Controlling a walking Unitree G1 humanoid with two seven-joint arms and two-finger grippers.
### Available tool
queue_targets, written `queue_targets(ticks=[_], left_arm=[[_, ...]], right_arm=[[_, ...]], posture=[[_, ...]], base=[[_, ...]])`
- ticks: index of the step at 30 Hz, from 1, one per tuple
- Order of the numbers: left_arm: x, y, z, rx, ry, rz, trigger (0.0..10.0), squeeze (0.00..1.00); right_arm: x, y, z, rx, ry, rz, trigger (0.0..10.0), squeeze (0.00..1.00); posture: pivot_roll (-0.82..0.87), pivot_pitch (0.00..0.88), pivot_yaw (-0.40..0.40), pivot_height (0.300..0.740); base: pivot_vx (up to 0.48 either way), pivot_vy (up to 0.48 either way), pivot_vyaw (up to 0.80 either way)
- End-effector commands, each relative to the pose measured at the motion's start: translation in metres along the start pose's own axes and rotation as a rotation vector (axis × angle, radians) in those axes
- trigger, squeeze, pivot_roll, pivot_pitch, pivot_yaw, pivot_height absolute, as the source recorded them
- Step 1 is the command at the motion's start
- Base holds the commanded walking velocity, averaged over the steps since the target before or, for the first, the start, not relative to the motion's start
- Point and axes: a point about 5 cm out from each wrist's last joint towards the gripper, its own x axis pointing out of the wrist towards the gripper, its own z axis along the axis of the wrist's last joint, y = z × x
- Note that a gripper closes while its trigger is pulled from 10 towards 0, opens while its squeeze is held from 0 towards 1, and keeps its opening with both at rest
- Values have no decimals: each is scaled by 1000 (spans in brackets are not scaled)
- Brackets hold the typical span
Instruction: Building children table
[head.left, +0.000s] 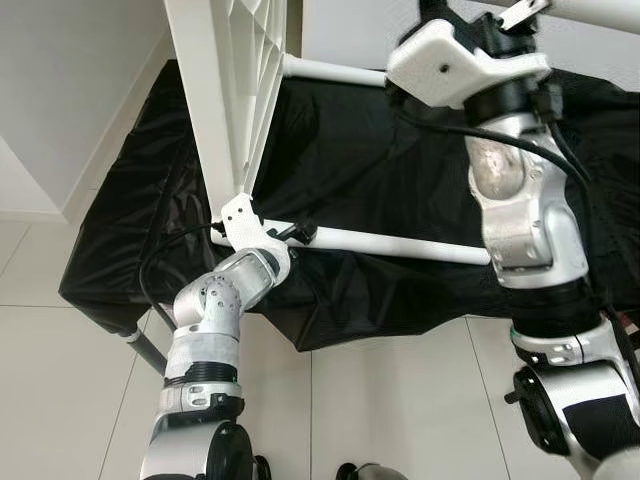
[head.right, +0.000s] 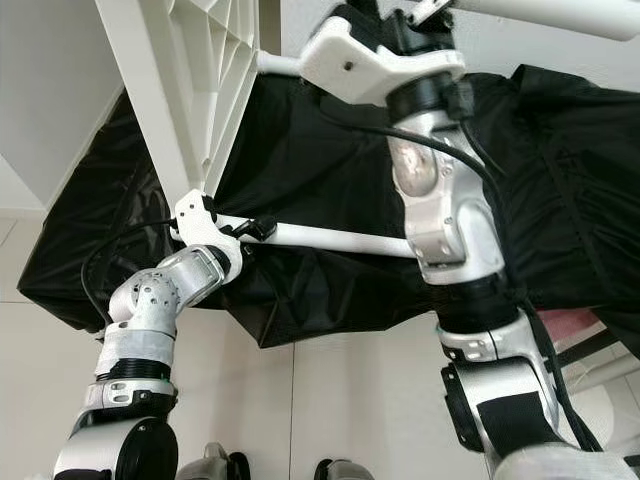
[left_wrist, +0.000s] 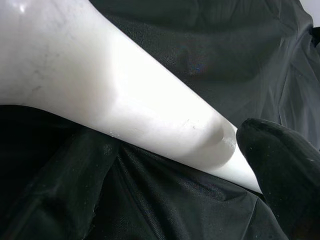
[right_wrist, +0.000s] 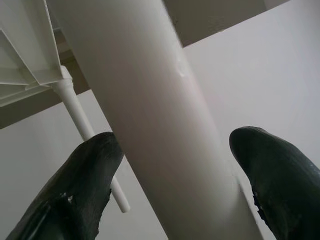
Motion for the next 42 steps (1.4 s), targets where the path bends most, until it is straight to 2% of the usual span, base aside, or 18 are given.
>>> queue_targets(ticks=[1,5,6,7,8,9,14,15,16,21,23,26,27,30,31,34,38,42], left_arm=[[4,-20,-7,-10,17,-75,10000,0],[5,-21,-8,-10,19,-75,10000,0],[5,-21,-8,-10,20,-77,10000,0],[5,-22,-9,-10,22,-79,10000,0],[5,-23,-9,-10,26,-81,10000,0],[5,-23,-10,-11,28,-82,10000,0],[7,-25,-13,-14,41,-85,10000,0],[7,-25,-13,-15,44,-86,10000,0],[8,-28,-14,-12,48,-92,10000,0],[9,-33,-16,-10,56,-103,10000,0],[10,-40,-23,-2,73,-119,10000,0],[10,-42,-26,0,77,-119,10000,0],[12,-52,-33,13,98,-138,10000,0],[12,-55,-35,16,103,-143,10000,0],[13,-65,-37,10,88,-148,10000,0],[14,-68,-37,6,76,-144,10000,0],[18,-74,-25,-34,-7,-96,10000,0],[22,-85,3,-195,-128,-79,10000,0]], right_arm=[[5,1,4,-11,-1,14,10000,0],[7,4,-1,-22,43,38,10000,0],[7,4,-2,-23,50,41,9137,0],[7,4,-4,-21,65,44,4824,0],[7,4,-6,-10,76,46,3529,0],[7,5,-7,-10,85,48,275,0],[7,4,-7,25,109,39,0,0],[7,4,-7,41,116,37,0,0],[6,3,-8,104,152,22,0,0],[4,-2,-11,149,200,-5,0,0],[2,-6,-17,261,291,-30,0,0],[1,-7,-18,282,311,-31,0,0],[1,-7,-20,334,348,-40,0,0],[1,-7,-20,346,355,-42,0,0],[1,-9,-22,340,369,-42,0,0],[1,-10,-23,339,375,-41,0,0],[2,-14,-24,348,389,-48,0,0],[3,-17,-26,343,396,-51,0,0]], posture=[[-42,102,-20,740],[-45,102,-19,740],[-45,102,-21,740],[-45,102,-21,740],[-49,103,-19,740],[-49,103,-19,740],[-55,107,-16,740],[-55,107,-16,740],[-58,109,-13,740],[-62,111,-11,740],[-66,116,-13,740],[-67,117,-13,740],[-68,117,-13,740],[-68,117,-13,740],[-74,127,-12,740],[-74,127,-12,740],[-79,130,-13,740],[-78,128,-22,740]], base=[[0,0,0],[0,0,0],[0,0,0],[0,0,0],[0,0,0],[0,0,0],[0,0,0],[0,0,0],[0,0,0],[0,0,0],[0,0,0],[0,0,0],[0,0,0],[0,0,0],[0,0,0],[0,0,0],[0,0,0],[0,0,0]])
